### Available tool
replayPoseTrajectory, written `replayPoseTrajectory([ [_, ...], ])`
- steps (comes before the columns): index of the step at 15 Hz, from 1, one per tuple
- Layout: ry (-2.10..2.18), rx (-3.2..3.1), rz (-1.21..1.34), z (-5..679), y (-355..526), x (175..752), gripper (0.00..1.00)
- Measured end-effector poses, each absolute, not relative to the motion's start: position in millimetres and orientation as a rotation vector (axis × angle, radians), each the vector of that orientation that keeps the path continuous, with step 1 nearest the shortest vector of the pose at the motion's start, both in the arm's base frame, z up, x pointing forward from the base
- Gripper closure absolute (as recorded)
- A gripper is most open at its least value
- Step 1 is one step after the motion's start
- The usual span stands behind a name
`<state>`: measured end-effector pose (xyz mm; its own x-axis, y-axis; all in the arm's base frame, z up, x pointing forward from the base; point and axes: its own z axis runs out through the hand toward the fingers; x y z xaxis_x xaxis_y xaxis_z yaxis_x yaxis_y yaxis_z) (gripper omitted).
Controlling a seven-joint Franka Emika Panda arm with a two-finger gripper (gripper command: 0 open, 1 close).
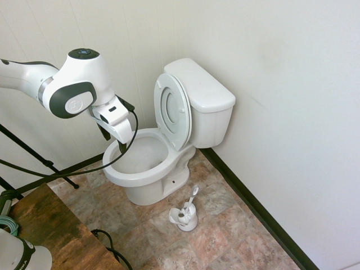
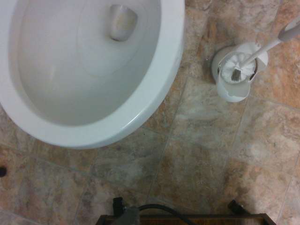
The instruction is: Clean the toilet
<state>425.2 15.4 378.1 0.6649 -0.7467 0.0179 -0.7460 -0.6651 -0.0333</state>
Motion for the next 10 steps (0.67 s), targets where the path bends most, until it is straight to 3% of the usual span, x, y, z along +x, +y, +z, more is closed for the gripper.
replayPoseTrajectory([
  [4,1.322,-2.812,-0.068,371.4,2.9,437.8,0.00],
  [10,1.515,-2.710,-0.096,316.1,-71.1,527.7,0.00],
])
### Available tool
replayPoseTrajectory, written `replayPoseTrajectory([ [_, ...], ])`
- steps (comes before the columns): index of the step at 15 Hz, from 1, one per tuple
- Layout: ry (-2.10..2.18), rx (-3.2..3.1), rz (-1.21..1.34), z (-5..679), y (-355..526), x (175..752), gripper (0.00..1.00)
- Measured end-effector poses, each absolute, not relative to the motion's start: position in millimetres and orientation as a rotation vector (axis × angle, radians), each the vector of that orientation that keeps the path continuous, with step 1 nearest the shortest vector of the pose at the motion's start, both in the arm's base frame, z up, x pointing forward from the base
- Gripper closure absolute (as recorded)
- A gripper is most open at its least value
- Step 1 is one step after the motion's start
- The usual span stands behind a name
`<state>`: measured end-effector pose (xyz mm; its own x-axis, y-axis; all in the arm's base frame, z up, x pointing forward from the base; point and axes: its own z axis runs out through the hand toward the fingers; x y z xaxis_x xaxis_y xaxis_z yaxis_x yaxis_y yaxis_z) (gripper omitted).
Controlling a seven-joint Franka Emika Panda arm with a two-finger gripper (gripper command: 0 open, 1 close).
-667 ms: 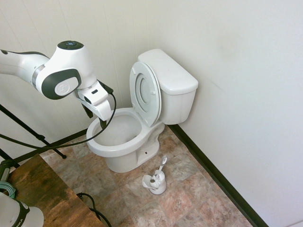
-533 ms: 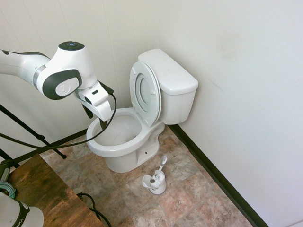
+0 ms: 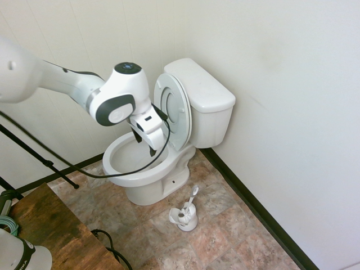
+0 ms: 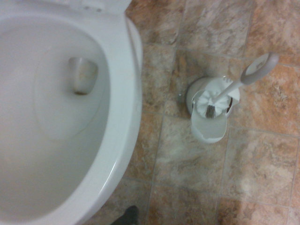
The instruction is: Clean the toilet
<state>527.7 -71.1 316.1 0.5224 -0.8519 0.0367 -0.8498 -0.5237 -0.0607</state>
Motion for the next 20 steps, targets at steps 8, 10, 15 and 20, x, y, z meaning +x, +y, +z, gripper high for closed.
replayPoseTrajectory([
  [8,1.739,-2.605,0.025,198.6,-150.5,626.0,0.00],
  [10,1.758,-2.593,0.055,175.1,-161.4,639.7,0.00],
  [15,1.795,-2.575,0.114,128.8,-191.0,652.6,0.00],
  [20,1.818,-2.570,0.185,88.8,-205.4,654.9,0.00],
])
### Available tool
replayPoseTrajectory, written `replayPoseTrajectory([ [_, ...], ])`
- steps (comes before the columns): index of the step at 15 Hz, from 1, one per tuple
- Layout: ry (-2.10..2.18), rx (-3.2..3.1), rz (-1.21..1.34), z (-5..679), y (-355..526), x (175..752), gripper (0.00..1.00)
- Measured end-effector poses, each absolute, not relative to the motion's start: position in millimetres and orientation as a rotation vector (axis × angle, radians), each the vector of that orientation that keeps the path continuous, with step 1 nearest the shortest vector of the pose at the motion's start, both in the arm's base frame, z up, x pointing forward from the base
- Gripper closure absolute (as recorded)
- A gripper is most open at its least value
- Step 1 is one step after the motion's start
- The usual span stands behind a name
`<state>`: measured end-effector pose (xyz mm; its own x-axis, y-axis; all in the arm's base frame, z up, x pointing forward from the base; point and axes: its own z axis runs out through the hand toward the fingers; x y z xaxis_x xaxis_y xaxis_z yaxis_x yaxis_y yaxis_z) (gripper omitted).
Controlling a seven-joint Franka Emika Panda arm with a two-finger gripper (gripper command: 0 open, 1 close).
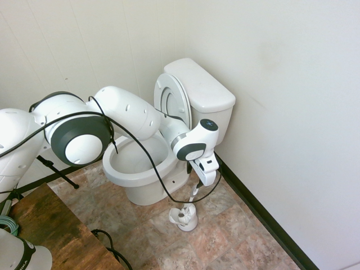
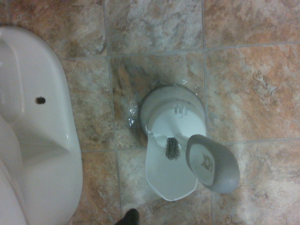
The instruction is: Clean the toilet
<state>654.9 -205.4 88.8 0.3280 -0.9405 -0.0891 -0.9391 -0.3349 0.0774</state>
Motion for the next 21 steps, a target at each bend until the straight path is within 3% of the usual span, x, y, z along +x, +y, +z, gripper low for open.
replayPoseTrajectory([
  [11,-1.832,2.546,-0.286,-0.2,-218.2,657.8,0.00],
  [12,-1.827,2.553,-0.288,-3.3,-214.9,659.9,1.00],
  [21,-1.829,2.560,-0.314,-8.9,-210.9,666.1,1.00],
])
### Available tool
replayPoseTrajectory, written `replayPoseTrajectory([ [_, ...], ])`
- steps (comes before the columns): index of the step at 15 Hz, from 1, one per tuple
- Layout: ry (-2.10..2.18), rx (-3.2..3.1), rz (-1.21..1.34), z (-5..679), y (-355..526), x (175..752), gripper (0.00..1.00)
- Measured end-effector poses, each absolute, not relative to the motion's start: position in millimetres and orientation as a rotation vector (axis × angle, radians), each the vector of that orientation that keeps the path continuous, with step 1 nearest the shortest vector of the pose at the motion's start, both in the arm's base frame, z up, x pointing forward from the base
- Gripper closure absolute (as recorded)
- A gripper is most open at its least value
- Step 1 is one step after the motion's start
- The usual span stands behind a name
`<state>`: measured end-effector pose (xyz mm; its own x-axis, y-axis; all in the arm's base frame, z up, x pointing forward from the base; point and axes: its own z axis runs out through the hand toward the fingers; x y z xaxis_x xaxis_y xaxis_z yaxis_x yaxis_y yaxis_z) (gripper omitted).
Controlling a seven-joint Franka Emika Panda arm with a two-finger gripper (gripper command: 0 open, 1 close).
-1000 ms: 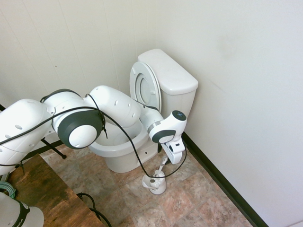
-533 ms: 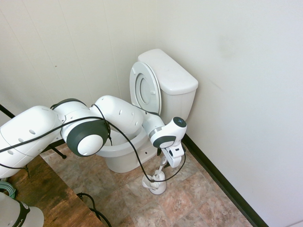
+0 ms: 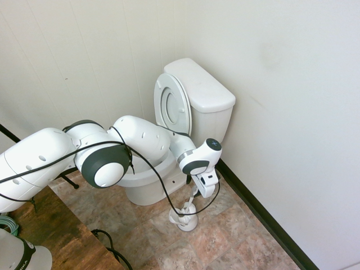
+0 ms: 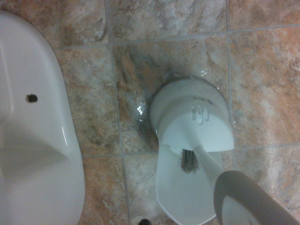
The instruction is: Clean the toilet
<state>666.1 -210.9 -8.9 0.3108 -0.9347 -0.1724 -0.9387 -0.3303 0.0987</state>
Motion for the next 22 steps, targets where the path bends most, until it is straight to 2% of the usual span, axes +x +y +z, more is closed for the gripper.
replayPoseTrajectory([
  [14,1.796,-2.530,0.317,-0.8,-210.7,674.8,1.00],
  [22,1.662,-2.611,0.327,-3.7,-196.4,649.2,1.00],
])
